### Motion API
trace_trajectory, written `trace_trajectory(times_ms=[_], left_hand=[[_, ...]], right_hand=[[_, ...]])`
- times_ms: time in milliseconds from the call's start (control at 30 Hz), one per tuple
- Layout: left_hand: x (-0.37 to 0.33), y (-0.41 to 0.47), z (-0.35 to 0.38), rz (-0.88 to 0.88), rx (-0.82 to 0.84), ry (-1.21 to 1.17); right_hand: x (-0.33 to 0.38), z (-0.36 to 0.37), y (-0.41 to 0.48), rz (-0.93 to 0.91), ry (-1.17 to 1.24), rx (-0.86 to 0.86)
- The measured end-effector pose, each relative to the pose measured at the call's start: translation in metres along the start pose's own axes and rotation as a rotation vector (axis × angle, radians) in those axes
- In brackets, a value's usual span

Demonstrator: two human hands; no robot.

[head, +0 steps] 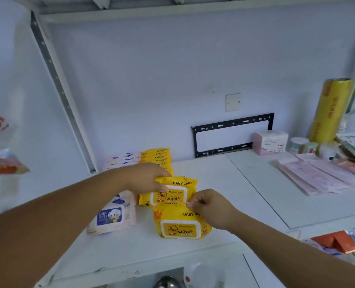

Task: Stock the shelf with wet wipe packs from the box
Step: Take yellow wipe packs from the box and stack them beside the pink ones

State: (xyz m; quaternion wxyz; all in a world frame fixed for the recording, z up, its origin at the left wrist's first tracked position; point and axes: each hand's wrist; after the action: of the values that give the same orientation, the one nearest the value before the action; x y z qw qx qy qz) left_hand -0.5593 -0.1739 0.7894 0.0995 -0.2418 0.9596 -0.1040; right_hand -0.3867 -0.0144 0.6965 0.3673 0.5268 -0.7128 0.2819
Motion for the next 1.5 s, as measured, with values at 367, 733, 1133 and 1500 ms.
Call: trace_trajectory(times_ms=[367, 733, 1133, 1500], left_hand=[[0.074, 0.082, 0.058, -0.183, 0.117, -0.021], [0.130, 0.117, 0.077, -0.184, 0.006, -0.053], [0.113, 0.089, 0.114, -0.081, -0.151, 0.261], [0.114, 0.088, 0.144, -0.074, -0.277, 0.319]], right_hand=[[-0.056, 0.050, 0.112, 0.048, 0.057, 0.141], [-0.055, 0.071, 0.190, 0.002, 0.015, 0.086], [-0.059, 0.095, 0.188, 0.035, 0.166, -0.056], [-0.066, 0.067, 0.170, -0.038, -0.030, 0.142]])
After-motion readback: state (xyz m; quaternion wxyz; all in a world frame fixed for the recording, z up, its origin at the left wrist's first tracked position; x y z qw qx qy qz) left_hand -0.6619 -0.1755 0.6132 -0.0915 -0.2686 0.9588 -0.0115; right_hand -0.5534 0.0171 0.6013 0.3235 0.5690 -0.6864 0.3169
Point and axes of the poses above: each hand's wrist, its own y-axis towards the middle knuckle, its own z-axis out of the palm, x = y × z, and after that the axes turned 3 degrees about -z, right-handed
